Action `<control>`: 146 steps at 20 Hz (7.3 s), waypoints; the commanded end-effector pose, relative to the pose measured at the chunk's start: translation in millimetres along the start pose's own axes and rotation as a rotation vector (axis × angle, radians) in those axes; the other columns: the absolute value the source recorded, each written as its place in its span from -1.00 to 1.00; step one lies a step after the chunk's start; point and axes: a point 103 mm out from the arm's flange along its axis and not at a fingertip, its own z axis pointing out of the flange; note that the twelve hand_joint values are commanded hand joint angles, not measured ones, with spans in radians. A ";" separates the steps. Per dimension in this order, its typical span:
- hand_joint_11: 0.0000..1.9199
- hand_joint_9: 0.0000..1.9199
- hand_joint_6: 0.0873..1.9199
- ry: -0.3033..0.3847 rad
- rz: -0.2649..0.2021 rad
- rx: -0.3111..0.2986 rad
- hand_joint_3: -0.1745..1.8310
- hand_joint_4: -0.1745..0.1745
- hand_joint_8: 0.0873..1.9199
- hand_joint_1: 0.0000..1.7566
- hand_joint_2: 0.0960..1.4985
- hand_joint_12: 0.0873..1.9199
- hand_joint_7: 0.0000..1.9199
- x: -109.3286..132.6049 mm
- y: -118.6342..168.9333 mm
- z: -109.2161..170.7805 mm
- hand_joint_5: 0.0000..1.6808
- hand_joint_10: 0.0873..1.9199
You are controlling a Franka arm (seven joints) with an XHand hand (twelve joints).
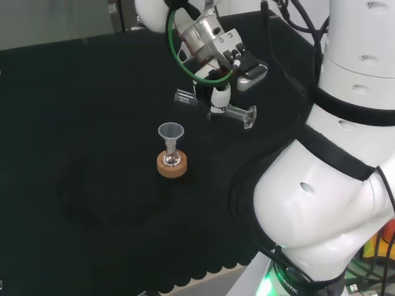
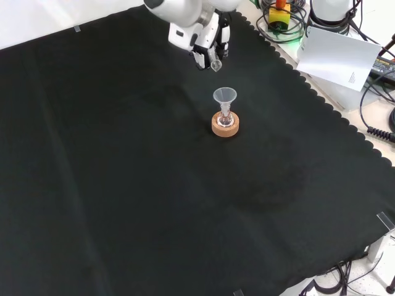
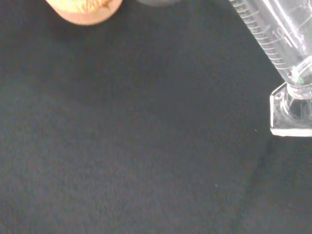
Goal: Put the graduated cylinder back on the table.
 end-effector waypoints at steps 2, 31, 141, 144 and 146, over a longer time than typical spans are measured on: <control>0.33 0.50 -0.01 0.094 -0.022 -0.087 -0.82 -1.00 -0.03 0.43 0.44 -0.32 0.05 -10.5 1.0 3.1 0.17 -1.00; 0.32 0.49 0.00 0.435 -0.204 -0.759 -0.82 -1.00 -0.01 0.43 0.45 -0.31 0.04 -122.0 127.3 -35.5 0.17 -1.00; -0.82 -0.38 -0.99 0.449 -0.017 -0.998 -1.00 -0.40 -0.39 -0.03 0.25 0.40 -0.88 -143.1 38.8 -64.3 -0.64 -1.00; -0.82 -0.38 -0.99 0.415 0.036 -0.966 -1.00 -0.40 -0.38 -0.04 0.25 0.40 -0.88 -128.4 12.3 -62.8 -0.64 -1.00; -0.82 -0.39 -0.99 0.396 0.065 -0.963 -1.00 -0.40 -0.38 -0.05 0.25 0.40 -0.88 -118.4 -3.9 -60.8 -0.64 -1.00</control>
